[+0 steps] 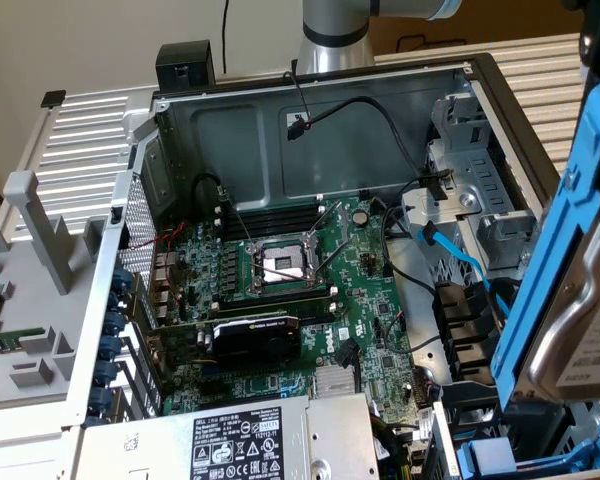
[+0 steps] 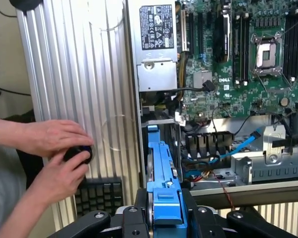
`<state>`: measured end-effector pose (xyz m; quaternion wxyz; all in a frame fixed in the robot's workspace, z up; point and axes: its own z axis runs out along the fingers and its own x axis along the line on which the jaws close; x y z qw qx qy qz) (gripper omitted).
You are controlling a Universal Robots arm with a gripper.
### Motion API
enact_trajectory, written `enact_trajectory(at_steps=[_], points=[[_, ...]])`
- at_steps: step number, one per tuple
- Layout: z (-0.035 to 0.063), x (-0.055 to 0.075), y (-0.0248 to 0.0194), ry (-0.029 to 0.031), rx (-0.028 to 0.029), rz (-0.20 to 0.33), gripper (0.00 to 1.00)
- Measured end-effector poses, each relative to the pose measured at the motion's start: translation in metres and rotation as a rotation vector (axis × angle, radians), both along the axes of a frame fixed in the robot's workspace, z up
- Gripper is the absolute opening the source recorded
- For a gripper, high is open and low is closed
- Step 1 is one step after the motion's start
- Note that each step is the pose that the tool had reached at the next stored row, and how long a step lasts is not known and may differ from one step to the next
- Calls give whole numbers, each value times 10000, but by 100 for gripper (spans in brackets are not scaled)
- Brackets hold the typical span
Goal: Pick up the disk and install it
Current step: 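Insert the disk into the insertion slot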
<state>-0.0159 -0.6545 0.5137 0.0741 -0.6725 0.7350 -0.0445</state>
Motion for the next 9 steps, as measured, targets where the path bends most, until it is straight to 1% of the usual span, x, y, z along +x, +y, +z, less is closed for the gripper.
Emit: enact_trajectory(at_steps=[9], points=[[-163,0,-1,0,-2,-16,37]])
